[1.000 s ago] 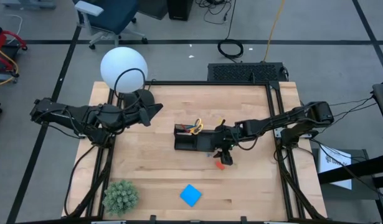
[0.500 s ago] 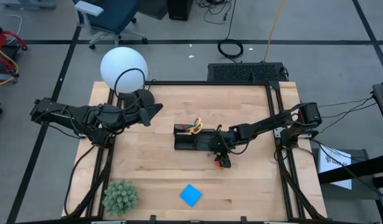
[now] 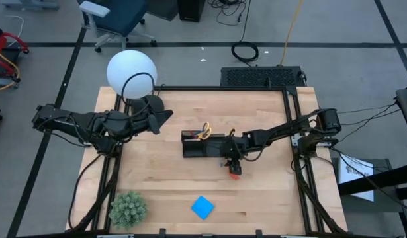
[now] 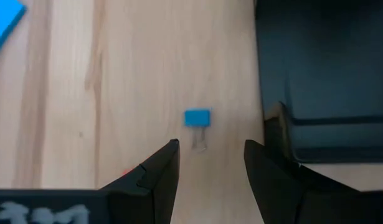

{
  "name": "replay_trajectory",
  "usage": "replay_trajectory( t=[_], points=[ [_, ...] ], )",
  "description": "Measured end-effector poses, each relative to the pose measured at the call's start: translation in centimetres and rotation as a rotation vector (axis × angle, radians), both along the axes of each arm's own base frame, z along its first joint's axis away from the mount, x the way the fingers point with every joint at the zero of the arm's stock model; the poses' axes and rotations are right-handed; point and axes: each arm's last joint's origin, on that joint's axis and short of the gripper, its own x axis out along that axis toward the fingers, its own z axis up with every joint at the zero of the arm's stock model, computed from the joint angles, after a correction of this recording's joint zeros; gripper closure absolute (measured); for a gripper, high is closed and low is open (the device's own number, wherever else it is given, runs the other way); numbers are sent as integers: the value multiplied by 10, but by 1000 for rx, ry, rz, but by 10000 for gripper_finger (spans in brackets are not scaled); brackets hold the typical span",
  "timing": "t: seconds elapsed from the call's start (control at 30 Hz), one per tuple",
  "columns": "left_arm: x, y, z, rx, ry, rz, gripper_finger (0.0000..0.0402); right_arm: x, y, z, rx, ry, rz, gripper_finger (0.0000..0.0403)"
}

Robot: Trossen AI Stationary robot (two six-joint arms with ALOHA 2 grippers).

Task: Pick and place office supplies into organizer
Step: Put the blue binder clip into the desk organizer

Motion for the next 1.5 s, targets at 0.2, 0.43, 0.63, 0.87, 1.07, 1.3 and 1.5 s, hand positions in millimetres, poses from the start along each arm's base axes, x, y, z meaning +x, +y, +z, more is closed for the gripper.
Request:
replay_trajectory(
  t=[0.2, 0.43, 0.63, 0.87, 1.07, 1.3, 1.5],
  points=[
    [0, 0, 0, -1, 0, 0, 321, 12, -8, 13, -17, -53, -13, 234],
    [0, 0, 0, 0, 0, 0, 321, 18, -4, 29, -34, 2, 23, 234],
    [0, 0, 0, 0, 0, 0, 321, 18, 0, 35, -65, 46, 38, 234],
    [0, 0, 0, -1, 0, 0, 321, 29, 4, 21, -68, 184, 56, 234],
    [0, 0, 0, 0, -1, 0, 321, 41, 11, 20, -79, 200, 82, 234],
    [0, 0, 0, 0, 0, 0, 321, 43, 19, 23, -107, 188, 99, 234],
    [0, 0, 0, -1, -1, 0, 321, 43, 20, 23, -149, 186, 90, 234]
  ],
)
